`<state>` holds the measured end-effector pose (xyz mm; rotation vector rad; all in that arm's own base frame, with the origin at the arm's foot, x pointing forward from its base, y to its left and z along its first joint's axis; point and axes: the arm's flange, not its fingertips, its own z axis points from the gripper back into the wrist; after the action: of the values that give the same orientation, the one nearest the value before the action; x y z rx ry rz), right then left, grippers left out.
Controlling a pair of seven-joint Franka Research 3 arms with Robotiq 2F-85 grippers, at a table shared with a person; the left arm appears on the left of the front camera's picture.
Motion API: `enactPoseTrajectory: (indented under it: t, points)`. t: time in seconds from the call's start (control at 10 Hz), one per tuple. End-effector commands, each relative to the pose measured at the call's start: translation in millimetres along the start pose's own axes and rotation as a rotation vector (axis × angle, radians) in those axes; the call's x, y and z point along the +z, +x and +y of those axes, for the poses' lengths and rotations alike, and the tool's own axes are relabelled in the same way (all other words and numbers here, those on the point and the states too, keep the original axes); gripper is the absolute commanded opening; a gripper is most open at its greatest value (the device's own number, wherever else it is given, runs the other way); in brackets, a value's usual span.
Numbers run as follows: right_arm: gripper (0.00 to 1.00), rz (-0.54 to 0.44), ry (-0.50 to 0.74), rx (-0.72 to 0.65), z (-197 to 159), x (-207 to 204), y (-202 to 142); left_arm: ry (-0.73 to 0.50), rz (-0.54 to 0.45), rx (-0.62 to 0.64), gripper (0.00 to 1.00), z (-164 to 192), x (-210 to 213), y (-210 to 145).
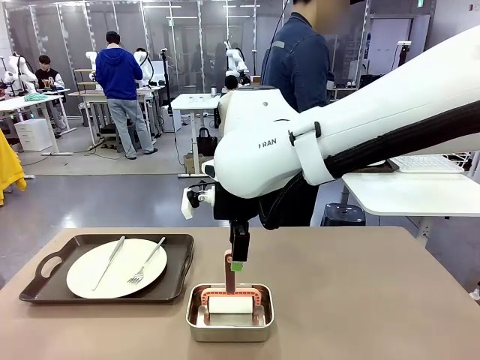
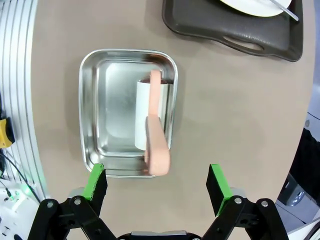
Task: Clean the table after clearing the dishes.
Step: When the left (or right) Handle tray is removed, use the left hand (or right hand) to clean the left (or right) side of the table with the Lint Roller.
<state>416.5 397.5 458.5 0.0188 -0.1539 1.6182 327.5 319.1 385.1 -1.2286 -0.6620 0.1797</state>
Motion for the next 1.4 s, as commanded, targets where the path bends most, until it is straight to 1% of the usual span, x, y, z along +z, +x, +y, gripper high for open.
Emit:
enactPoseTrajectory:
  t: [0.0, 0.1, 0.2, 0.4, 0.5, 0.7, 0.9, 1.1, 1.2, 1.3]
  points:
    - [1.0, 0.017, -0.02, -0.013, -10, -8, 11, 0.0, 0.009, -0.013, 1.0, -1, 3, -2]
    - [1.0, 0.018, -0.009, -0.018, -13, -15, 13, 0.0, 0.009, -0.013, 1.0, -1, 3, -2]
    - [1.0, 0.052, -0.017, -0.051, -16, -23, 14, 0.0, 0.009, -0.013, 1.0, -1, 3, -2]
    - [1.0, 0.056, -0.002, -0.056, -14, -37, 17, 0.0, 0.009, -0.013, 1.0, -1, 3, -2]
    - [1.0, 0.084, -0.002, -0.056, -12, -46, 19, 0.0, 0.009, -0.013, 1.0, -1, 3, -2]
    - [1.0, 0.057, 0.001, -0.07, -5, -55, 19, 0.0, 0.009, -0.013, 1.0, -1, 3, -2]
    - [1.0, 0.074, -0.005, -0.078, 3, -59, 23, 0.0, 0.009, -0.013, 1.0, -1, 3, -2]
    - [1.0, 0.082, 0.014, -0.086, 6, -65, 19, 0.0, 0.009, -0.013, 1.0, -1, 3, -2]
    - [0.85, 0.086, 0.01, -0.078, 9, -66, 18, 0.0, 0.009, -0.013, 1.0, -1, 3, -2]
    - [0.4, 0.084, -0.002, -0.077, 10, -65, 16, 0.0, 0.009, -0.013, 1.0, -1, 3, -2]
